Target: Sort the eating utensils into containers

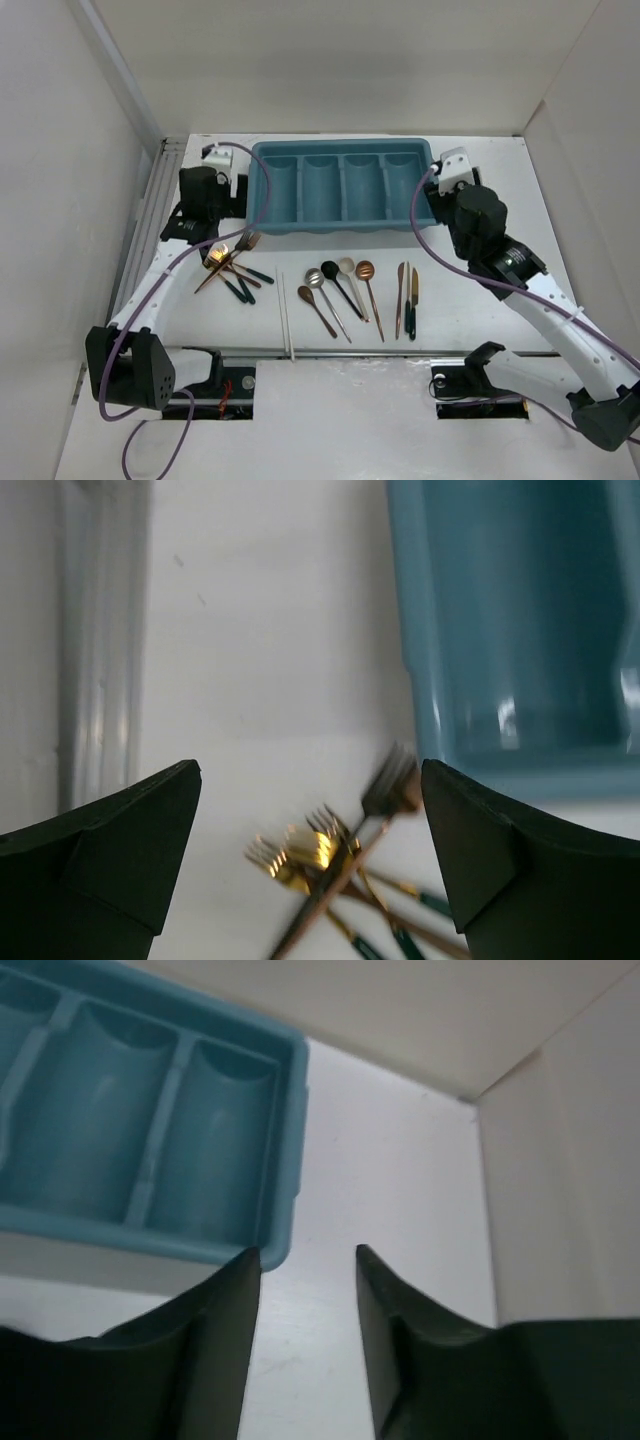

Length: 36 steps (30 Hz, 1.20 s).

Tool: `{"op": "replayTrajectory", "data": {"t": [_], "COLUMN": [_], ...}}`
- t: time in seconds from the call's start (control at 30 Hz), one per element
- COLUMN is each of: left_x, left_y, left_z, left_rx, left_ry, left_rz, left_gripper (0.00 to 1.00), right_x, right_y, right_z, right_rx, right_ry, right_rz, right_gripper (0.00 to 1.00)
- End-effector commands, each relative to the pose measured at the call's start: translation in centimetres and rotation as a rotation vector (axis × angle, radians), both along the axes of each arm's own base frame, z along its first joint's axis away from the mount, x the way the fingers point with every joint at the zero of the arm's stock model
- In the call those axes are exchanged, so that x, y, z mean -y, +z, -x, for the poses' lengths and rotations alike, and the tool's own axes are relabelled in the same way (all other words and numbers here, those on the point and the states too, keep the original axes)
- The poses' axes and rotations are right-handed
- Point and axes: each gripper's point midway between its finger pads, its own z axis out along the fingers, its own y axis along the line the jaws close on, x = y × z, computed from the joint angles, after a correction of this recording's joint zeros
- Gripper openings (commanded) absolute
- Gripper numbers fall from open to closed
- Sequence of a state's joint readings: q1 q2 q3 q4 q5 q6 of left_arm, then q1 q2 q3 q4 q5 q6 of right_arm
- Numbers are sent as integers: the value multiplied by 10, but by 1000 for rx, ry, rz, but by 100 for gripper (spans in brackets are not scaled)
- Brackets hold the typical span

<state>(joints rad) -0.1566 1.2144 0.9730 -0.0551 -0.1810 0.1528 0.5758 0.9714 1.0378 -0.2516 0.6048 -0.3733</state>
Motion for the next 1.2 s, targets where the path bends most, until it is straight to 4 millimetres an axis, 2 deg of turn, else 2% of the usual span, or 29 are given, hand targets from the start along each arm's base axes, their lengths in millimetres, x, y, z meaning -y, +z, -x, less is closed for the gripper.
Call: {"op": "replayTrajectory", "data": {"t": [0.0,0.03,0.07,0.1,0.13,0.17,0.23,0.27,0.37,0.4,0.47,0.5,0.53,0.63,0.73,1.03,1.17], "left_x": [18,21,22,22,24,24,27,28,30,30,29,29,32,32,32,29,29], "left_y": [-45,-47,-49,-49,-49,-49,-47,-47,-48,-48,-48,-48,-48,-48,-50,-56,-60], "left_z": [36,38,40,40,41,41,39,39,40,40,40,40,40,40,39,36,38], "left_rx": [-209,-222,-233,-233,-234,-234,-226,-226,-227,-227,-226,-226,-226,-226,-223,-203,-212], "left_ry": [-114,-138,-145,-145,-148,-148,-142,-137,-139,-133,-121,-120,-130,-130,-130,-117,-112], "left_rz": [35,34,38,38,54,54,84,92,108,117,120,120,119,119,119,103,109], "left_gripper": [89,87,86,84,84,83,82,82,82,81,81,81,81,82,82,84,84], "right_x": [-7,-3,-4,1,-10,-5,-17,-30,-37,-28,-26,-26,-29,-24,-31,-44,-47], "right_y": [-47,-60,-89,-105,-119,-146,-181,-193,-206,-219,-229,-244,-251,-275,-289,-284,-292], "right_z": [17,21,33,40,49,66,82,92,99,102,106,117,118,134,145,147,148], "right_rx": [-150,-191,-314,-374,-462,-577,-711,-786,-879,-917,-936,-986,-1000,-1062,-1120,-1101,-1132], "right_ry": [-35,-87,-137,-185,-162,-203,-227,-176,-234,-286,-294,-294,-279,-307,-281,-213,-226], "right_rz": [-192,-218,-272,-286,-327,-328,-409,-422,-527,-553,-607,-633,-656,-646,-669,-672,-645], "right_gripper": [44,37,35,35,35,37,44,48,54,54,45,42,38,37,37,38,38]}}
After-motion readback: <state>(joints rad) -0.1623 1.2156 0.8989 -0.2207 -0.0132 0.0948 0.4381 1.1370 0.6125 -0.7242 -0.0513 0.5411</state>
